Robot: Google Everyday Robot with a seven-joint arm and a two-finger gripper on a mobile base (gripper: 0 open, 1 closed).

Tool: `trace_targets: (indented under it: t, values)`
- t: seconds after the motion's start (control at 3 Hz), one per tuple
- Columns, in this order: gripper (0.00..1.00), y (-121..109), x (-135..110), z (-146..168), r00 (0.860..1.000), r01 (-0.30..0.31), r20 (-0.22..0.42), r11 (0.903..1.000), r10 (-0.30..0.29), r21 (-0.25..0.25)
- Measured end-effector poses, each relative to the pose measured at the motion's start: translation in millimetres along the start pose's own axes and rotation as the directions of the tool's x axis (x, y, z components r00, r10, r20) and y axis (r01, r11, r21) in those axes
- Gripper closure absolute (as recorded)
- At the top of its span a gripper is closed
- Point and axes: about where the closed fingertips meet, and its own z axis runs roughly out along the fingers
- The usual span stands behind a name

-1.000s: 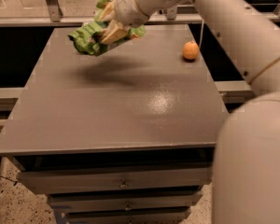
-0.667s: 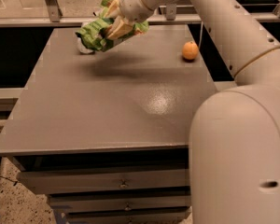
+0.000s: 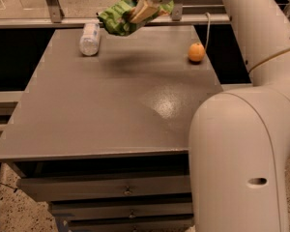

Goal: Move green rice chip bag near orange

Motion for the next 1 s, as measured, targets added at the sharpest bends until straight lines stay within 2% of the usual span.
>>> trace_targets:
  t: [0.33, 0.67, 1.0]
  values:
    - [1.0, -3, -1, -3, 1.0, 0.003, -0.001, 1.0, -0.003, 0.005]
    - [1.0, 3, -7, 8, 0.998, 0.049, 0.035, 0.9986, -0.048, -0.017]
    - [1.0, 17, 0, 12, 0.991, 0.128, 0.058, 0.9897, -0.125, -0.064]
